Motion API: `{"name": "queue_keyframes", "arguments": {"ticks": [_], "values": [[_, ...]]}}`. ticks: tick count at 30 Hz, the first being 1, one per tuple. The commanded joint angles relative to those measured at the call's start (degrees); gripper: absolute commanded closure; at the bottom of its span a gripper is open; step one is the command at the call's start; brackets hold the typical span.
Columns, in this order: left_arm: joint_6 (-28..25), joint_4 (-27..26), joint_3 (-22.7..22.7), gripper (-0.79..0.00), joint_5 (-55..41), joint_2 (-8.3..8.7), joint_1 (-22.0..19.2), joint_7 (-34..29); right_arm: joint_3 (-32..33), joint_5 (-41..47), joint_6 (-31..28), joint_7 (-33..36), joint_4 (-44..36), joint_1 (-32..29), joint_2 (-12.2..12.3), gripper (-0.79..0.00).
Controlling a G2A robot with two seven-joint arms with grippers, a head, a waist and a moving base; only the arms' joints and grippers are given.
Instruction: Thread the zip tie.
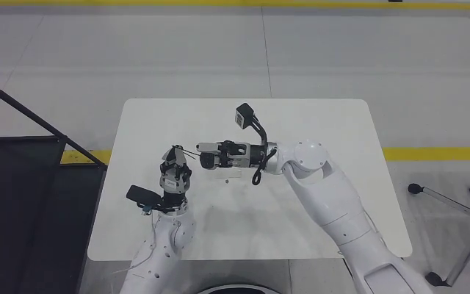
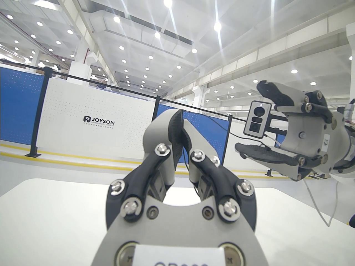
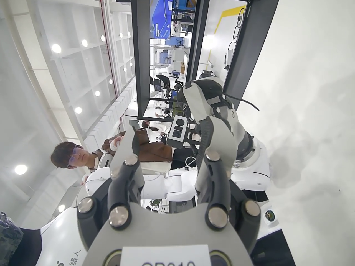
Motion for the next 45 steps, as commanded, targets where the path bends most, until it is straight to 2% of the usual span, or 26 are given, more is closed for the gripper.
{"name": "queue_keyframes", "arguments": {"ticks": [1, 12, 15, 34, 44, 45], "values": [[-0.1, 0.0, -0.02, 0.0, 0.09, 0.0, 0.03, 0.01, -0.2, 0.09, 0.08, 0.04, 0.22, 0.2, -0.08, -0.376], [-0.53, -0.26, -0.15, 0.0, 0.34, 0.01, 0.2, -0.38, -0.89, 0.29, 1.12, -0.41, 1.49, 1.11, -0.42, -0.32], [-0.69, -0.32, -0.14, 0.0, 0.32, 0.0, 0.23, -0.45, -1.03, 0.23, 1.22, -0.33, 1.61, 1.24, -0.48, -0.228], [-0.72, -0.26, -0.2, 0.0, 0.34, -0.08, 0.23, -0.78, -1.85, -0.16, 2.19, 0.63, 2.82, 2.2, -0.8, -0.182], [-0.74, 0.06, -0.17, 0.0, 0.39, -0.14, 0.15, -0.56, -2.06, -0.28, 2.31, 0.8, 3.28, 2.43, -0.93, 0.0], [-0.74, 0.09, -0.16, 0.0, 0.46, -0.14, 0.15, -0.55, -2.06, -0.28, 2.28, 0.81, 3.33, 2.44, -0.94, 0.0]]}}
